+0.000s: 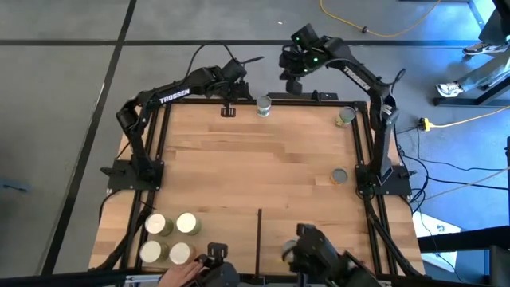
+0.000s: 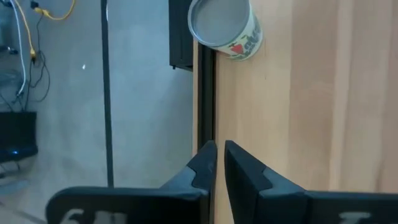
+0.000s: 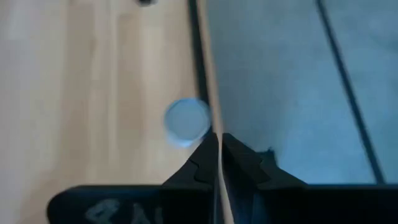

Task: Pick and place cans onto a shelf
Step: Put the canned mix vegetable on the shelf

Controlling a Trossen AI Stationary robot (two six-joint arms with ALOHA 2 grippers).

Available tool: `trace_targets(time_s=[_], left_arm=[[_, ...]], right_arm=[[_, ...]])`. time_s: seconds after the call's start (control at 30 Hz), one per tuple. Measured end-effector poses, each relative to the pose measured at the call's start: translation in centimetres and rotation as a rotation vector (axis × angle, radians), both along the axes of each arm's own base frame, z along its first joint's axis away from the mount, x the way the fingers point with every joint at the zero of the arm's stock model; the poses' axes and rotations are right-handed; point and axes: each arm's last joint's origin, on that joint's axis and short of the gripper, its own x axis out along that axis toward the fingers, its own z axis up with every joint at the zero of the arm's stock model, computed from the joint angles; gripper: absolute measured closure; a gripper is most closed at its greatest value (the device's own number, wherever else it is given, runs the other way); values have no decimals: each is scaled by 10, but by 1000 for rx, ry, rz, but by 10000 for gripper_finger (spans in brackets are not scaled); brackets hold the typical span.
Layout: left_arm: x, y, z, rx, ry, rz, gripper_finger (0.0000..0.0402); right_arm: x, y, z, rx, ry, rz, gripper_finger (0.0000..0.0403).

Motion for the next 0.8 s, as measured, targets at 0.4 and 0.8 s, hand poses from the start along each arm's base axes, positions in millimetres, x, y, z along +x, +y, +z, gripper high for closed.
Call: trace_targets(time_s=[0.4, 0.8], left_arm=[[-12, -9, 16, -25, -38, 76, 376], [-12, -13, 15, -63, -44, 125, 378]], right_arm=[[10, -41, -47, -36, 52, -92, 382], [10, -45, -53, -5, 58, -144, 350]])
